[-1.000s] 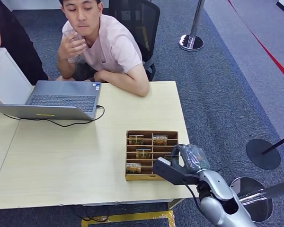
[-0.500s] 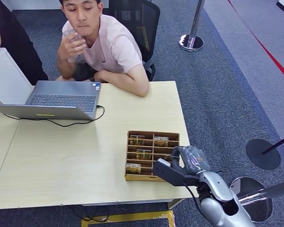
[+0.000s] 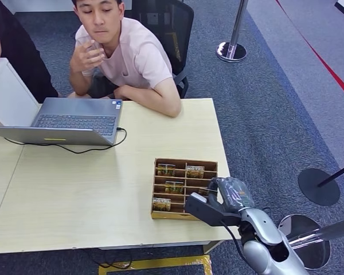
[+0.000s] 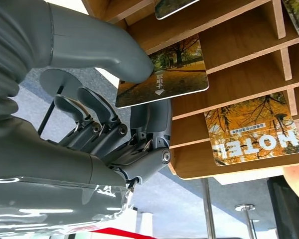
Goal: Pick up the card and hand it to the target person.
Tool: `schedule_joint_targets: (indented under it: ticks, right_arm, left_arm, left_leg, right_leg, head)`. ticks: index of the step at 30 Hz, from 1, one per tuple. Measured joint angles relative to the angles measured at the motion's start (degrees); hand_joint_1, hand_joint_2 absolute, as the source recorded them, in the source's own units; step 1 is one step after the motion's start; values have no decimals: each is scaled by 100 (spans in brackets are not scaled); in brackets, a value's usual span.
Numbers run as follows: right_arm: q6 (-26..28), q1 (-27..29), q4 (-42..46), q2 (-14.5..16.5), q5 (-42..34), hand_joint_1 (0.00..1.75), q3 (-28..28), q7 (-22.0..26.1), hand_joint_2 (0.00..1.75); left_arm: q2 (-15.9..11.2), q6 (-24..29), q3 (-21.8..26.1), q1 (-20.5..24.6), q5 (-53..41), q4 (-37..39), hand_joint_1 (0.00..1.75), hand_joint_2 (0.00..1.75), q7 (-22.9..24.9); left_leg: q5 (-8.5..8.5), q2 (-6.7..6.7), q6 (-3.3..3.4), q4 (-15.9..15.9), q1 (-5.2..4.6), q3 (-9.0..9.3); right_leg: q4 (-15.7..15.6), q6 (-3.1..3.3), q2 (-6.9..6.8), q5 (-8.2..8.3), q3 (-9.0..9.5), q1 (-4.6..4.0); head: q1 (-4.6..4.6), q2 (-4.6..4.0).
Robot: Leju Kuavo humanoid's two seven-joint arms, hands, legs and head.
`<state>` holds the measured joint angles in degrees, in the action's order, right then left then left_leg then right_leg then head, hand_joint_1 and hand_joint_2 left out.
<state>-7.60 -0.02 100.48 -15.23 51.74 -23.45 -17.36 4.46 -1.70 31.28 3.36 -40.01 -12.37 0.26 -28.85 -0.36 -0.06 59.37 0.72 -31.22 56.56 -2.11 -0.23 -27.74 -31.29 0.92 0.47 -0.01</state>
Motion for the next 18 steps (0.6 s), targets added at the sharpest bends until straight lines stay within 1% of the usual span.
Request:
schedule_joint_targets:
  ticks: [3,6,18]
  right_arm:
    - [24,-2,3,1,-33,162,1,77,175]
    - [154,-11,37,2,-164,162,4,268,175]
    - [1256,-242,414,14,-696,162,217,1384,175]
  left_arm:
    - [0,0,8,0,25,0,0,175,-13]
    - [0,2,23,-1,40,0,0,175,-38]
    - [-2,15,105,0,43,0,0,175,-158]
  left_leg:
    - [0,0,0,0,0,-1]
    - [0,0,0,0,0,-1]
    - [0,0,0,0,0,-1]
  right_leg:
    - [0,0,0,0,0,0]
    - [0,0,0,0,0,0]
    - [0,0,0,0,1,0]
  head:
    - [1,-1]
    - [1,-1]
    - [0,-1]
